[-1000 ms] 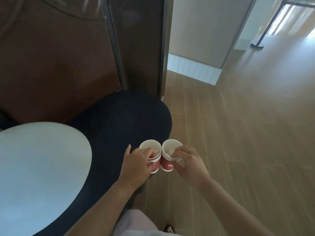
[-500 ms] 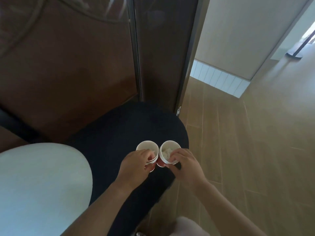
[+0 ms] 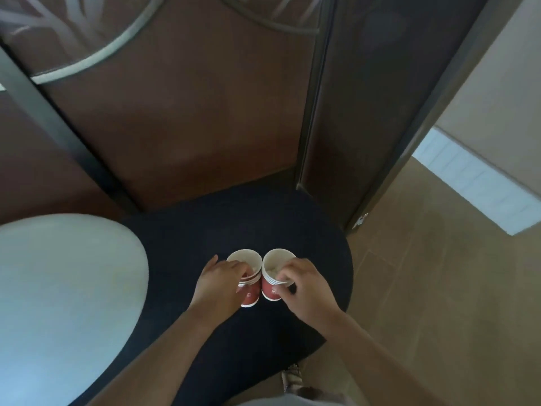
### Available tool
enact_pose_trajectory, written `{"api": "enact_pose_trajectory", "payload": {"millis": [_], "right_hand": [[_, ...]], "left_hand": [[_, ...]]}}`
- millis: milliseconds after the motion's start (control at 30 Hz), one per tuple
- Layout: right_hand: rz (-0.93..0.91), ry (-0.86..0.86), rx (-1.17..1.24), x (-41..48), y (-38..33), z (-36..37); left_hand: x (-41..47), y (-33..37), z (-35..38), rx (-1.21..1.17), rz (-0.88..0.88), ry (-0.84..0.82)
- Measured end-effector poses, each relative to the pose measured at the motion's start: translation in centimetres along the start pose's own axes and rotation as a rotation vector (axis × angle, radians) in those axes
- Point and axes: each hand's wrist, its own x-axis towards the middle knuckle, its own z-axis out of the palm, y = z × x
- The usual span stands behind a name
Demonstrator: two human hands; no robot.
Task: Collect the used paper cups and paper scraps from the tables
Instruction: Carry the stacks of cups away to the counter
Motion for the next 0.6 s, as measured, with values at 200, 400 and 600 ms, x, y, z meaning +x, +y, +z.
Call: {"api": "enact_pose_trajectory", "payload": {"millis": [200, 400, 600], "right_hand": [[-0.13, -0.178, 0.006, 4.0, 2.6, 1.1], [-0.222, -0.352, -0.062, 6.2, 3.6, 4.3], [-0.293, -0.454, -0.142, 7.6, 4.0, 7.6]], "left_hand": [[1.0, -0.7, 2.0, 0.038, -0.169, -0.03], [0.4, -1.6, 3.5, 0.112, -0.263, -0.102], [0.4, -3.6, 6.0, 0.233, -0.344, -0.186]]}}
